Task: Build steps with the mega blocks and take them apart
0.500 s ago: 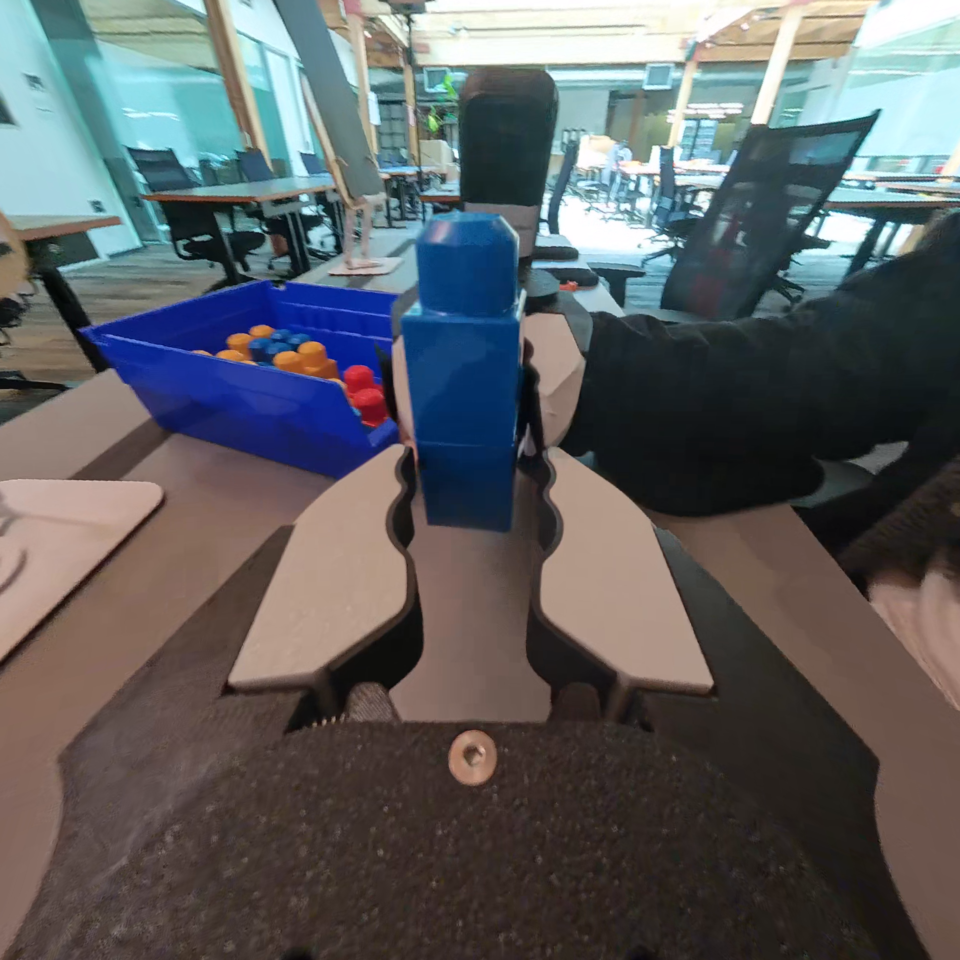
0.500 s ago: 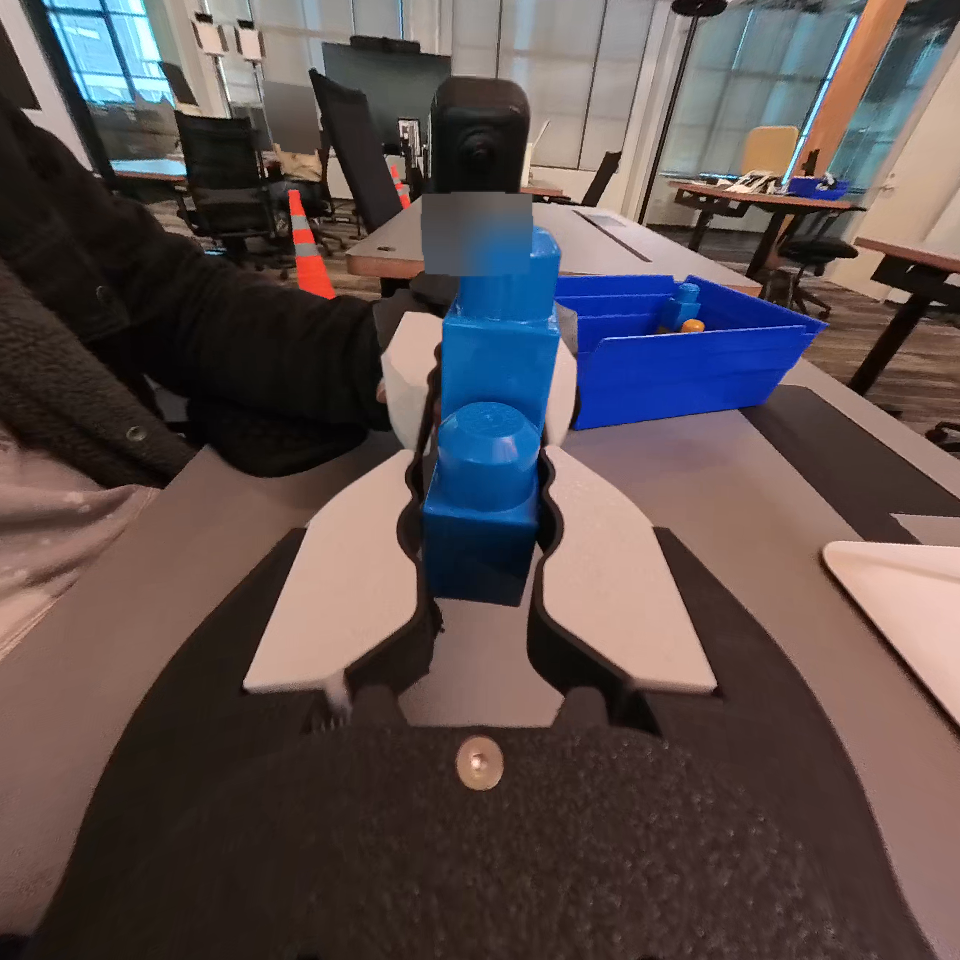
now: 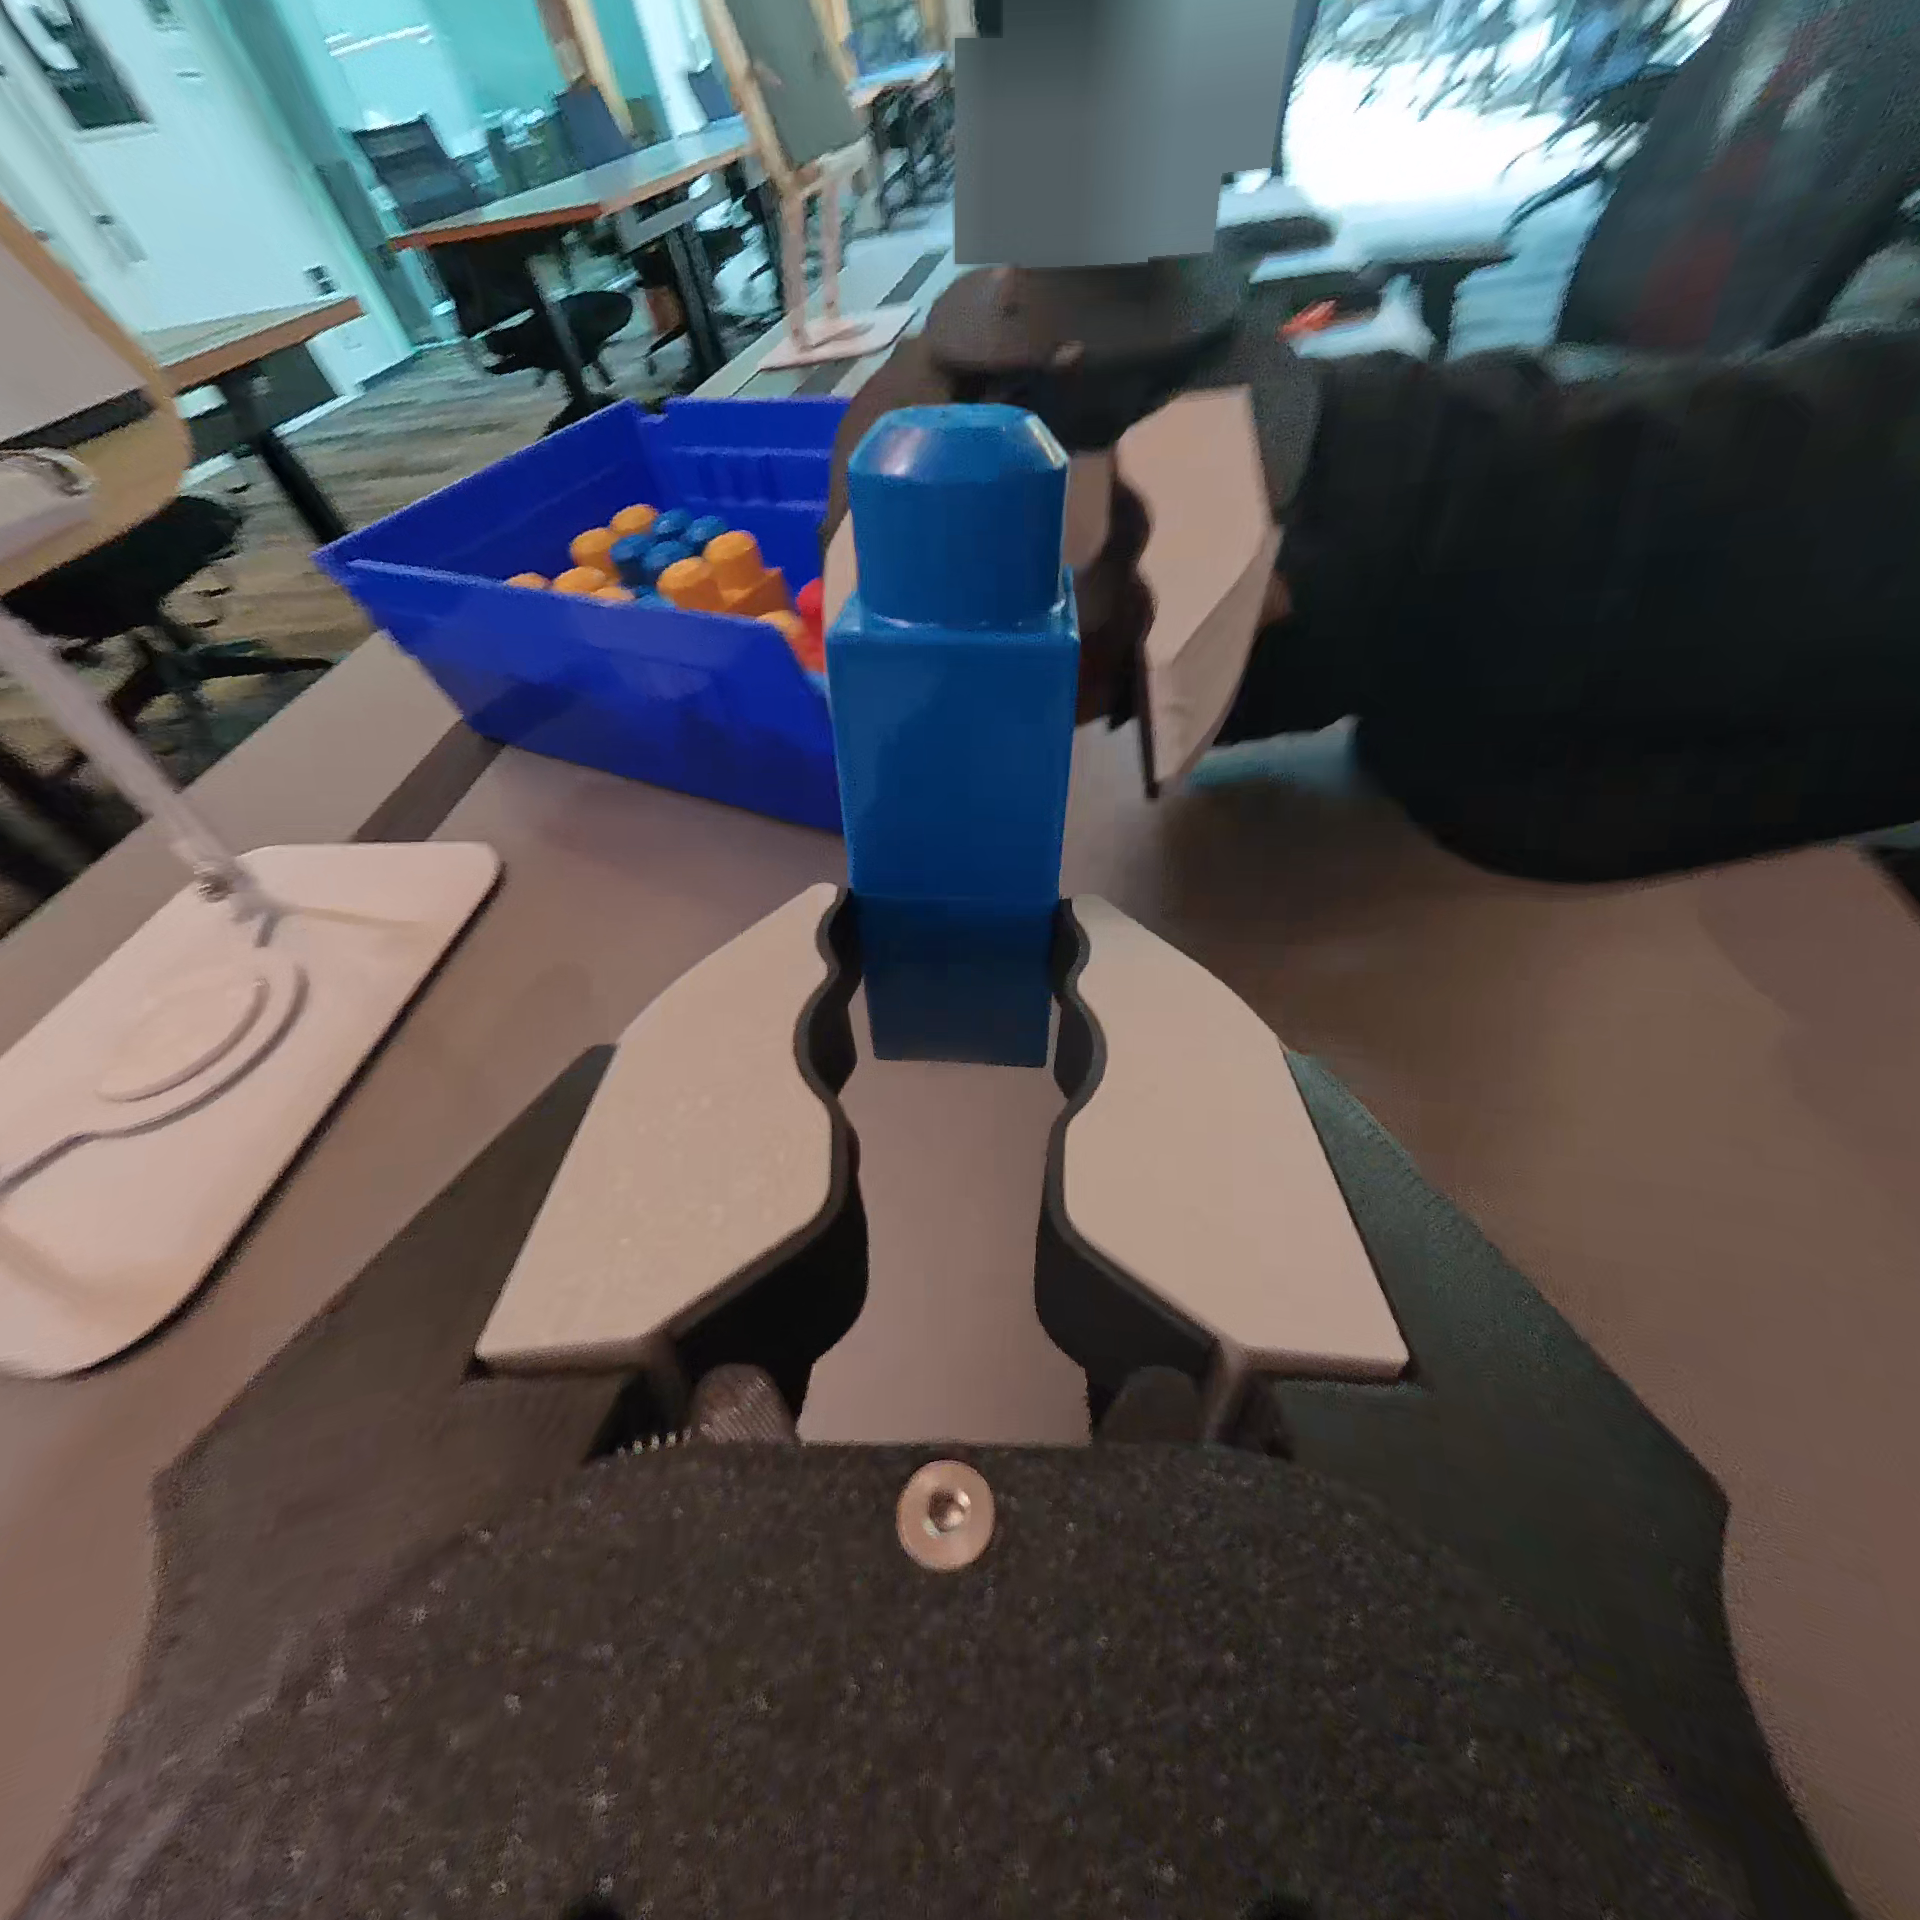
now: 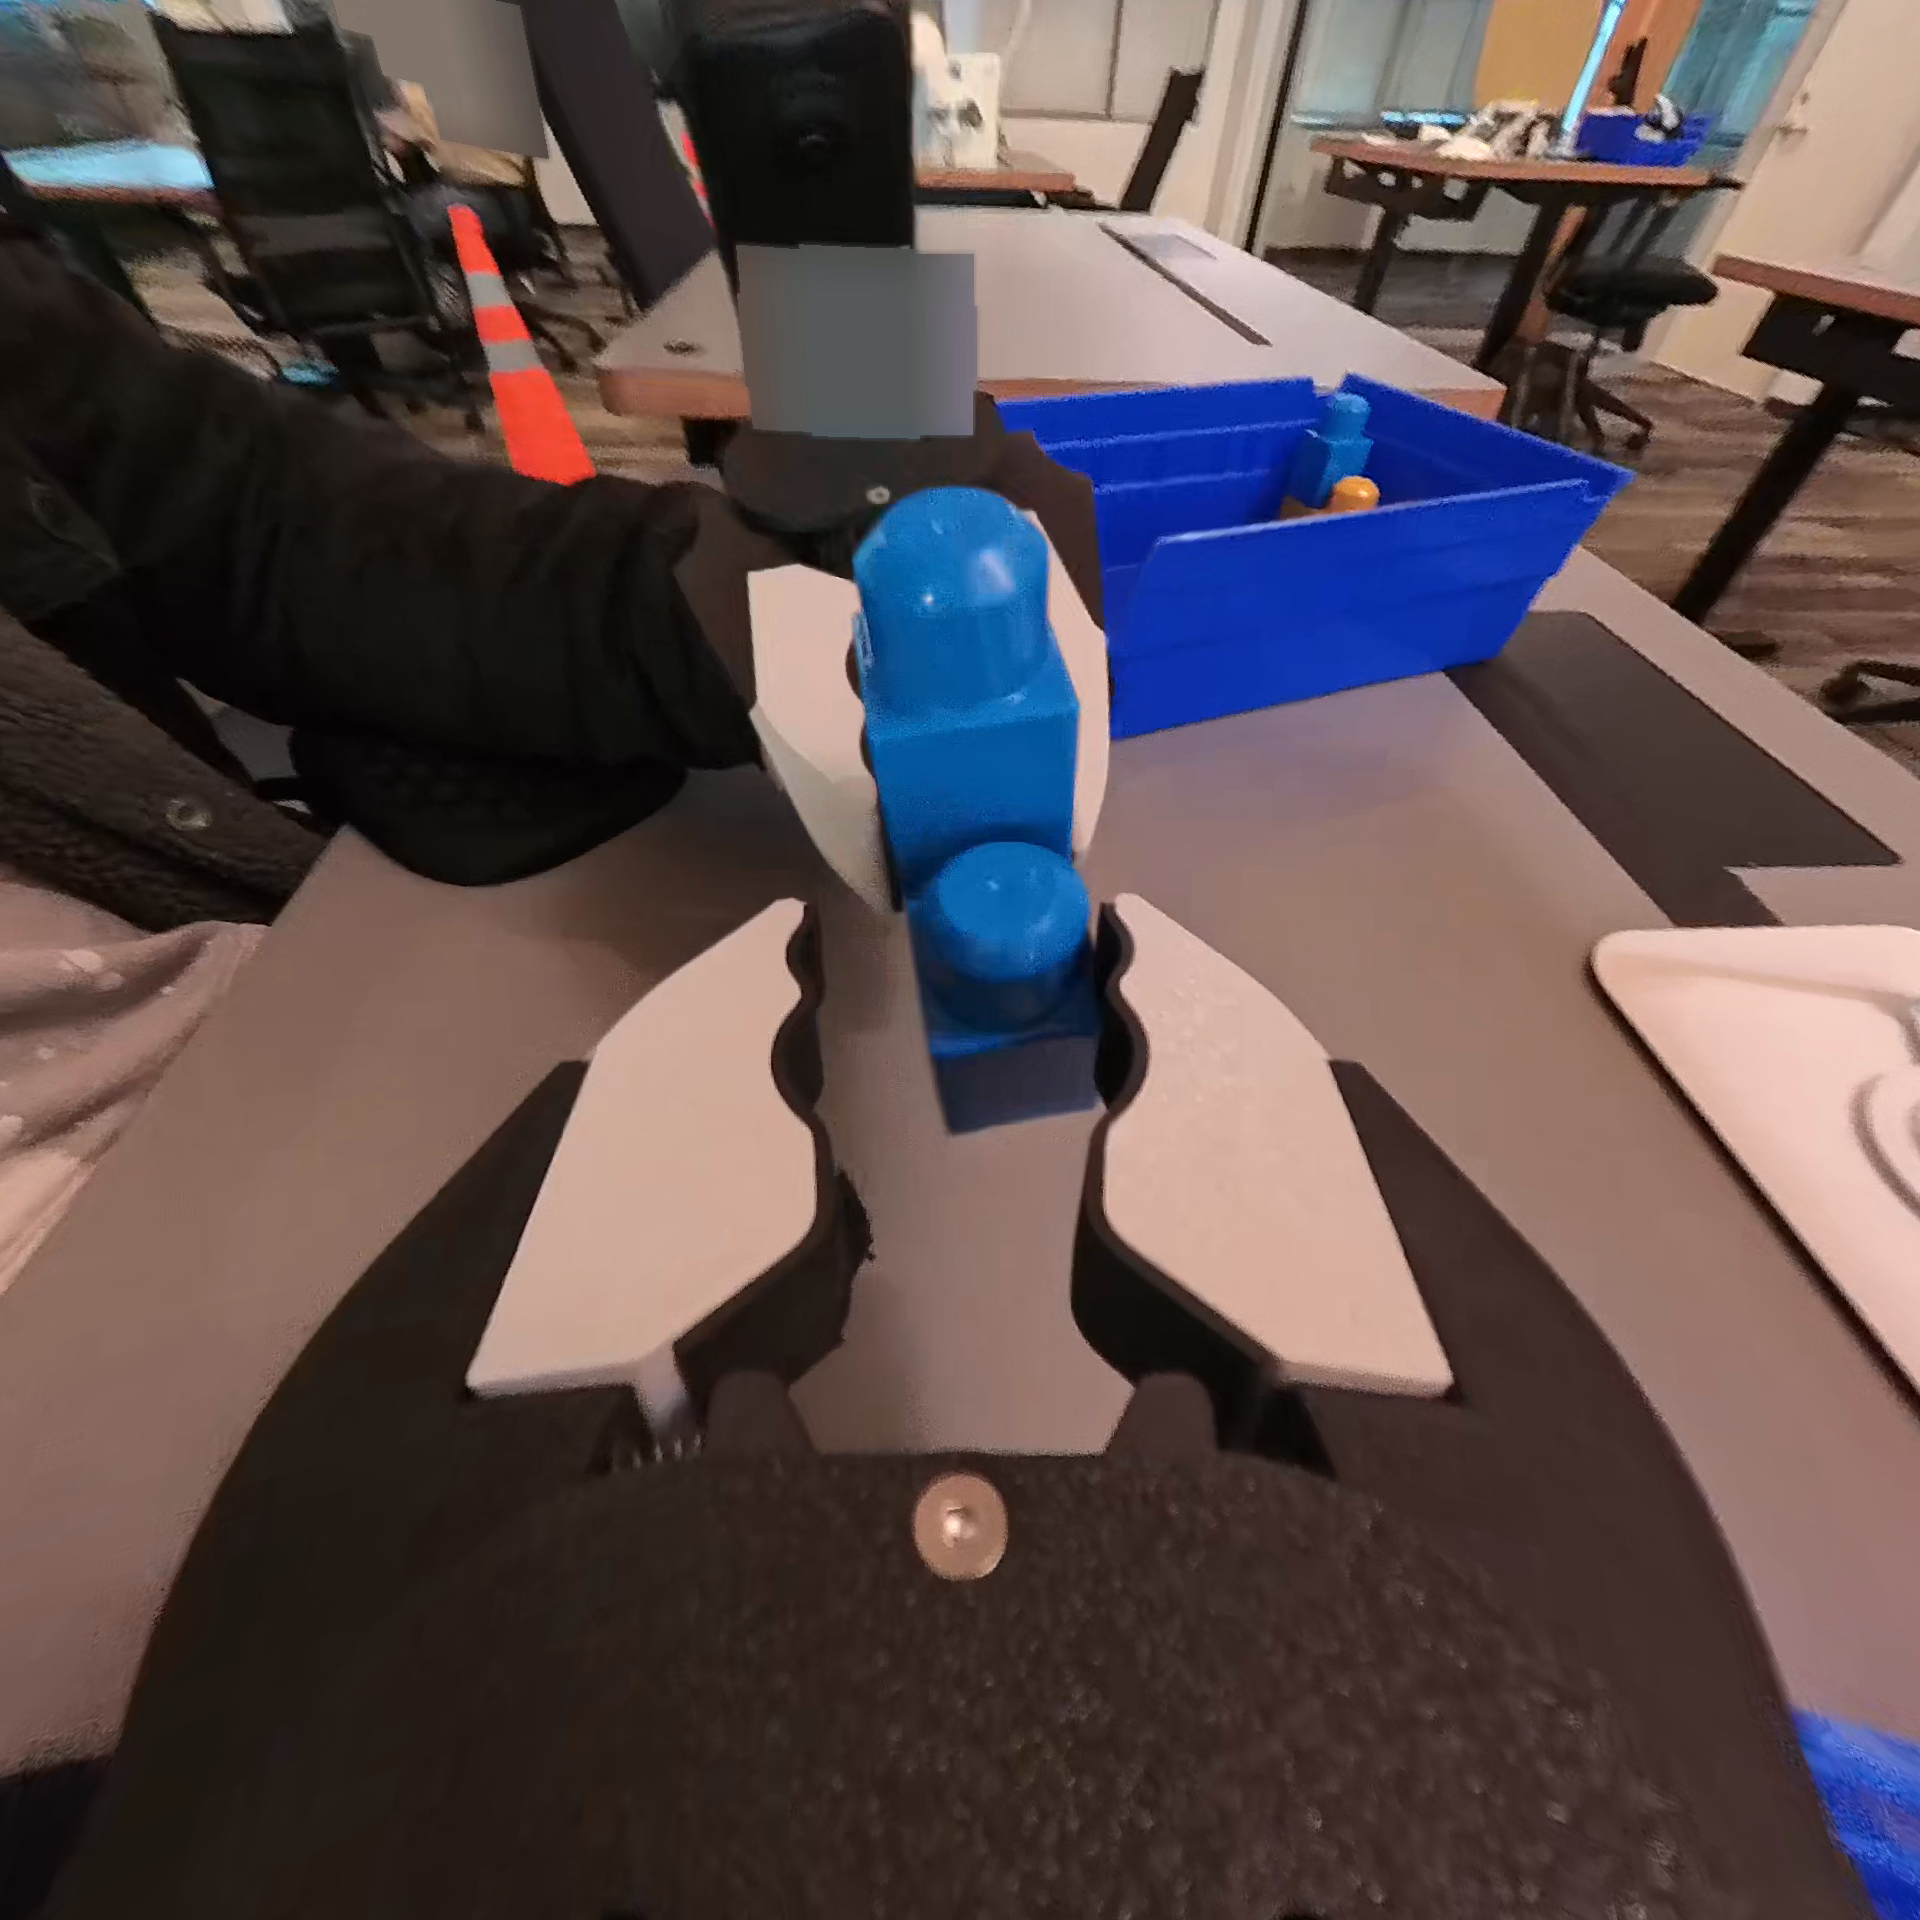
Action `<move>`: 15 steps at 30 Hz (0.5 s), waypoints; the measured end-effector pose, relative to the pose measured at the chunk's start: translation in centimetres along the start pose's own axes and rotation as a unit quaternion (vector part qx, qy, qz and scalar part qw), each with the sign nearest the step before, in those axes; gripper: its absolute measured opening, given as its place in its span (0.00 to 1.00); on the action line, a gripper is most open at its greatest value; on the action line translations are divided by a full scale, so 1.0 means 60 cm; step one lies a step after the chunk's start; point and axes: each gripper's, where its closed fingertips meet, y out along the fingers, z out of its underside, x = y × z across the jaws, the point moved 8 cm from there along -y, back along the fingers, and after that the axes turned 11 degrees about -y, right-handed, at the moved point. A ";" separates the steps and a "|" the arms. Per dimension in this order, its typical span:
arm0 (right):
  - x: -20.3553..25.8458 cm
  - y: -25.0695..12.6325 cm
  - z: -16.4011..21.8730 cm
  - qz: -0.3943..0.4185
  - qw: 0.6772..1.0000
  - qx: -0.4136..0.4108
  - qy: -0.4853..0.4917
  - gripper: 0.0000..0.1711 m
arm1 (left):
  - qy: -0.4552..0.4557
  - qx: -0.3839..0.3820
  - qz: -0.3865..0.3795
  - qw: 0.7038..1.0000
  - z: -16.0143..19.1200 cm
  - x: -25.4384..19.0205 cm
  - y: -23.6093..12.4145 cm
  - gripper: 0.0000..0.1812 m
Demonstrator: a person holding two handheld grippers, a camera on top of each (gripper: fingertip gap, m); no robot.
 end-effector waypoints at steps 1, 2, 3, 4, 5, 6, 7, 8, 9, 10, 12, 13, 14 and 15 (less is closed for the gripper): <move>-0.002 -0.004 -0.002 0.011 1.000 0.009 -0.007 0.30 | 0.012 0.011 -0.022 1.000 0.002 0.003 0.002 0.20; -0.003 -0.008 -0.004 0.023 0.999 0.019 -0.014 0.31 | 0.024 0.018 -0.041 0.999 0.003 0.005 0.005 0.20; -0.005 -0.011 -0.006 0.034 0.999 0.031 -0.023 0.30 | 0.034 0.023 -0.057 0.998 0.005 0.005 0.007 0.20; -0.005 -0.013 -0.008 0.045 0.998 0.041 -0.033 0.30 | 0.045 0.029 -0.072 0.996 0.007 0.006 0.010 0.20; -0.005 -0.014 -0.011 0.054 0.996 0.048 -0.044 0.29 | 0.054 0.035 -0.087 0.994 0.009 0.008 0.012 0.20; -0.004 -0.015 -0.016 0.061 0.995 0.052 -0.055 0.28 | 0.063 0.042 -0.099 0.992 0.012 0.010 0.015 0.20; -0.003 -0.015 -0.021 0.070 0.993 0.060 -0.069 0.28 | 0.070 0.048 -0.107 0.991 0.016 0.011 0.017 0.20; -0.002 -0.013 -0.025 0.077 0.991 0.071 -0.083 0.27 | 0.076 0.051 -0.113 0.989 0.019 0.012 0.019 0.20; 0.000 -0.011 -0.029 0.081 0.988 0.085 -0.097 0.27 | 0.080 0.053 -0.117 0.989 0.022 0.013 0.021 0.20; 0.003 -0.008 -0.031 0.084 0.985 0.100 -0.109 0.27 | 0.082 0.058 -0.118 0.988 0.025 0.013 0.024 0.20; 0.007 -0.001 -0.032 0.089 0.977 0.137 -0.136 0.27 | 0.097 0.067 -0.128 0.985 0.029 0.012 0.030 0.20; 0.010 0.004 -0.031 0.089 0.973 0.157 -0.147 0.27 | 0.102 0.073 -0.129 0.984 0.032 0.011 0.033 0.20; 0.012 0.008 -0.029 0.088 0.968 0.176 -0.156 0.28 | 0.107 0.077 -0.131 0.983 0.034 0.010 0.036 0.20; 0.014 0.012 -0.026 0.087 0.964 0.191 -0.163 0.28 | 0.112 0.082 -0.132 0.982 0.037 0.009 0.039 0.20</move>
